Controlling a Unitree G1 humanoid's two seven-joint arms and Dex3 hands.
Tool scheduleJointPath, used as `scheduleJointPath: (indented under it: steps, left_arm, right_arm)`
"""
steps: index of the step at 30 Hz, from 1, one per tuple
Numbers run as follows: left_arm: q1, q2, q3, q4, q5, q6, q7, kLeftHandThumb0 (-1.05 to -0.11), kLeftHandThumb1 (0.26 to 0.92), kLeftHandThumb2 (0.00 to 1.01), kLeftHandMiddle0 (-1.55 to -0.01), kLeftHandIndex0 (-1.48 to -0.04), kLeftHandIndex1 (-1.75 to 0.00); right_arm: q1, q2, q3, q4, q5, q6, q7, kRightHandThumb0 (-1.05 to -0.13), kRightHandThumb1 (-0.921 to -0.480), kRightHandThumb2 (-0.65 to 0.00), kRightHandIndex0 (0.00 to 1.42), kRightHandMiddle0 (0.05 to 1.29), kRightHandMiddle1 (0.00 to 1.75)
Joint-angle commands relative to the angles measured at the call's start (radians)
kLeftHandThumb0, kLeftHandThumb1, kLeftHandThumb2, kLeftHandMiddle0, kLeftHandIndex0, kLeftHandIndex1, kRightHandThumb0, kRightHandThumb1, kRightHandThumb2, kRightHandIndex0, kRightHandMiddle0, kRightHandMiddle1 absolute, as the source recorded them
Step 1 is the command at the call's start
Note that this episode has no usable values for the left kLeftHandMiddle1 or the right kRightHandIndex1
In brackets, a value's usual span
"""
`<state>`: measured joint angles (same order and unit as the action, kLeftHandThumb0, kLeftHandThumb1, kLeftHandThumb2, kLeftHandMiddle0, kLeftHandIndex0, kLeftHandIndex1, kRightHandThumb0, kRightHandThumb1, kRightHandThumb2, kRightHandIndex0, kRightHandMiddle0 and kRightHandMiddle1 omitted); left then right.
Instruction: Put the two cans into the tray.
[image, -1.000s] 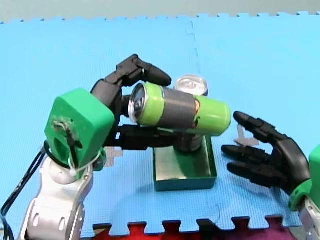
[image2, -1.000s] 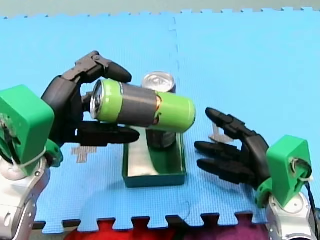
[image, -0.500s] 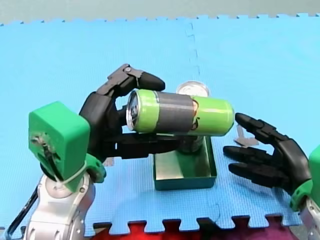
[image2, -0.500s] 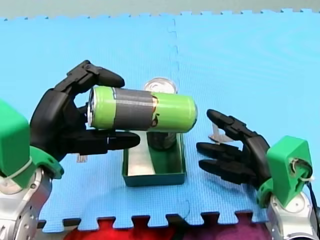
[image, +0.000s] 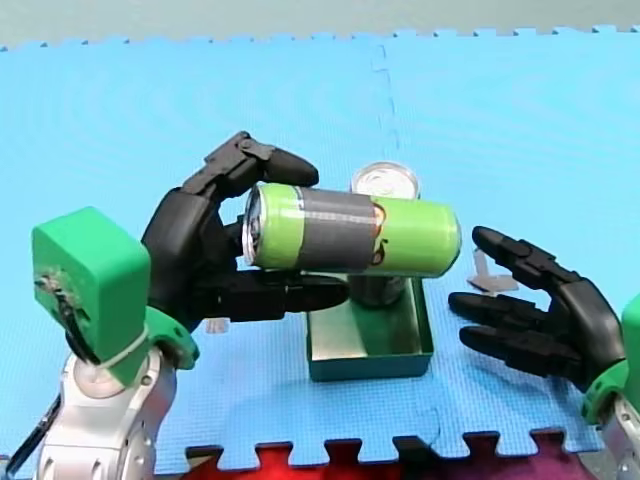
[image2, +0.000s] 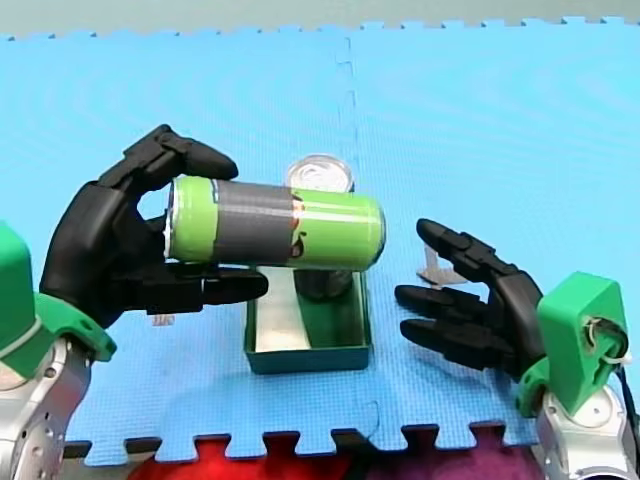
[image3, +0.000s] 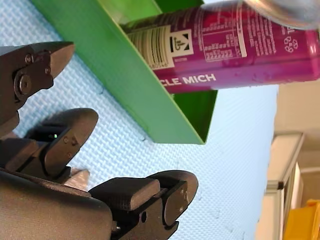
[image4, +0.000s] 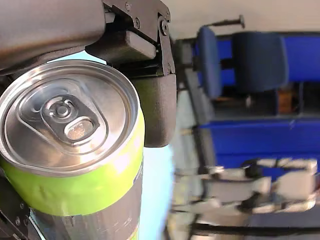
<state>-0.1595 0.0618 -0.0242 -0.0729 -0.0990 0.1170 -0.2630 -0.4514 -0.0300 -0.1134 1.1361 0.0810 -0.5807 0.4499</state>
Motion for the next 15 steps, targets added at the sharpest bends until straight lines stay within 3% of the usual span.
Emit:
scheduleJointPath:
  steps: [1, 2, 3, 5, 9, 15]
  left_arm:
    - [-0.068, 0.229, -0.059, -0.11, 0.182, 0.055, -0.087, -0.283, 0.811, 0.0, -0.97, -0.55, -1.75]
    - [-0.098, 0.29, -0.071, -0.144, 0.224, 0.095, -0.13, -0.289, 0.812, 0.0, -0.98, -0.56, -1.75]
    - [-0.123, 0.325, -0.08, -0.161, 0.25, 0.12, -0.159, -0.284, 0.81, 0.0, -0.98, -0.56, -1.75]
    - [-0.159, 0.362, -0.092, -0.154, 0.292, 0.115, -0.19, -0.281, 0.81, 0.0, -0.97, -0.55, -1.75]
    - [-0.2, 0.419, -0.104, -0.119, 0.345, 0.053, -0.243, -0.297, 0.815, 0.0, -0.97, -0.55, -1.75]
    - [-0.236, 0.455, -0.094, -0.128, 0.333, 0.065, -0.329, -0.315, 0.818, 0.0, -0.96, -0.56, -1.75]
  right_arm:
    - [-0.006, -0.007, -0.005, 0.001, 0.004, -0.002, -0.001, -0.722, -0.766, -0.001, 0.85, 0.47, 0.0]
    - [-0.006, -0.006, -0.004, 0.002, 0.003, -0.002, -0.003, -0.721, -0.765, 0.0, 0.85, 0.47, 0.0]
    - [-0.007, -0.004, -0.004, 0.003, 0.003, -0.002, -0.004, -0.721, -0.766, 0.0, 0.85, 0.47, 0.0]
    - [-0.007, -0.001, -0.003, 0.005, 0.001, -0.003, -0.007, -0.72, -0.766, 0.0, 0.85, 0.46, 0.0]
    - [-0.007, 0.004, 0.0, 0.008, -0.003, -0.005, -0.014, -0.721, -0.767, -0.001, 0.85, 0.47, 0.0]
    - [-0.006, 0.009, 0.0, 0.008, -0.004, -0.008, -0.017, -0.727, -0.769, -0.001, 0.85, 0.47, 0.0]
